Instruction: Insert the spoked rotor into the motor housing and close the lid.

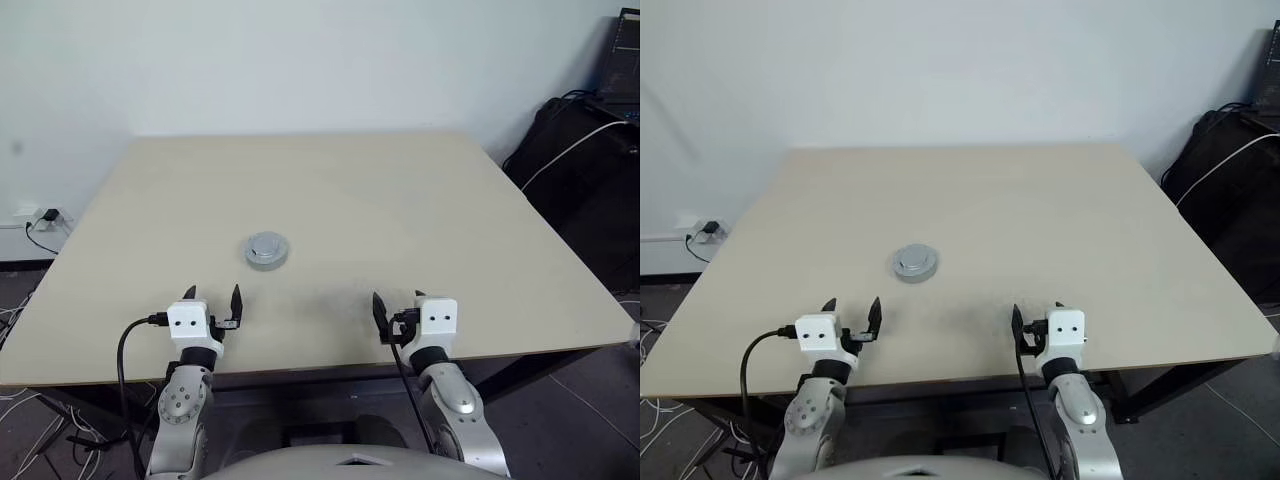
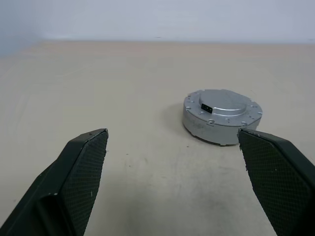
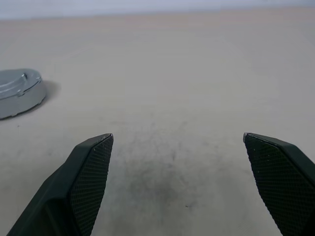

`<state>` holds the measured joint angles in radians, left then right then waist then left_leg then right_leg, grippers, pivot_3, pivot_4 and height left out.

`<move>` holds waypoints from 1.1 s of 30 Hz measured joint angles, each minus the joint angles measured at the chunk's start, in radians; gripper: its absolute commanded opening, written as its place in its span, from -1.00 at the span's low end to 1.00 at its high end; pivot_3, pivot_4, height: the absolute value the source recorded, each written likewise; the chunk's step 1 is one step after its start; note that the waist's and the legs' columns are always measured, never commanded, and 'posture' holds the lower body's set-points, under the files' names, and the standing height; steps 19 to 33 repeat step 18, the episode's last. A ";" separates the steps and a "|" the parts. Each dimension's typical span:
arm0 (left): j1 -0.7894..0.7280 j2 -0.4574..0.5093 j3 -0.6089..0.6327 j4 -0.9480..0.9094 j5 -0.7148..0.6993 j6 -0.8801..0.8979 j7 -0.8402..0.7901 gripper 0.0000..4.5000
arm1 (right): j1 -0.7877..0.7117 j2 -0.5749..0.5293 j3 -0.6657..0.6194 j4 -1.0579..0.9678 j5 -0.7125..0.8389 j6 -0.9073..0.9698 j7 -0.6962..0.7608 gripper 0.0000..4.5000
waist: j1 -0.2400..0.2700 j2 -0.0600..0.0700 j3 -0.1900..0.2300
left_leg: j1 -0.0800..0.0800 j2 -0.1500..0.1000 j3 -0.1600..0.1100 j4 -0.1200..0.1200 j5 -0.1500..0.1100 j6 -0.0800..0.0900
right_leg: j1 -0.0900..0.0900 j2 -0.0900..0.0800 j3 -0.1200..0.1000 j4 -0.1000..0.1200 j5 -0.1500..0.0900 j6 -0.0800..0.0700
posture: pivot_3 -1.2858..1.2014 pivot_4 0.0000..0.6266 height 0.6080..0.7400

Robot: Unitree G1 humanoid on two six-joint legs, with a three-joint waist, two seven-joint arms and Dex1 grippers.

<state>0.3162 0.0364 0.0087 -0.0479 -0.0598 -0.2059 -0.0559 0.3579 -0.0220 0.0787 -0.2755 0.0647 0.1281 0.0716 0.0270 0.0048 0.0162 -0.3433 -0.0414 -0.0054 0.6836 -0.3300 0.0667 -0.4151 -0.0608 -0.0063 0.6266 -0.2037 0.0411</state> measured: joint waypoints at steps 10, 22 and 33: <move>0.000 -0.049 0.021 0.000 -0.061 0.007 0.002 0.99 | -0.001 0.018 -0.019 -0.020 0.066 0.037 0.014 1.00 | 0.000 -0.001 0.001 | 0.000 0.000 -0.001 0.000 0.000 0.001 | 0.000 0.000 -0.002 -0.001 0.000 0.000 | 0.03 -1.00 1.00; 0.001 -0.050 0.030 0.000 -0.093 0.073 -0.011 0.99 | -0.005 0.013 -0.028 -0.017 0.053 -0.014 0.013 1.00 | -0.003 0.000 0.002 | 0.000 0.000 -0.001 0.000 0.000 0.001 | 0.000 0.000 -0.003 -0.001 -0.001 0.001 | 0.03 -1.00 1.00; 0.001 -0.050 0.030 0.000 -0.093 0.073 -0.011 0.99 | -0.005 0.013 -0.028 -0.017 0.053 -0.014 0.013 1.00 | -0.003 0.000 0.002 | 0.000 0.000 -0.001 0.000 0.000 0.001 | 0.000 0.000 -0.003 -0.001 -0.001 0.001 | 0.03 -1.00 1.00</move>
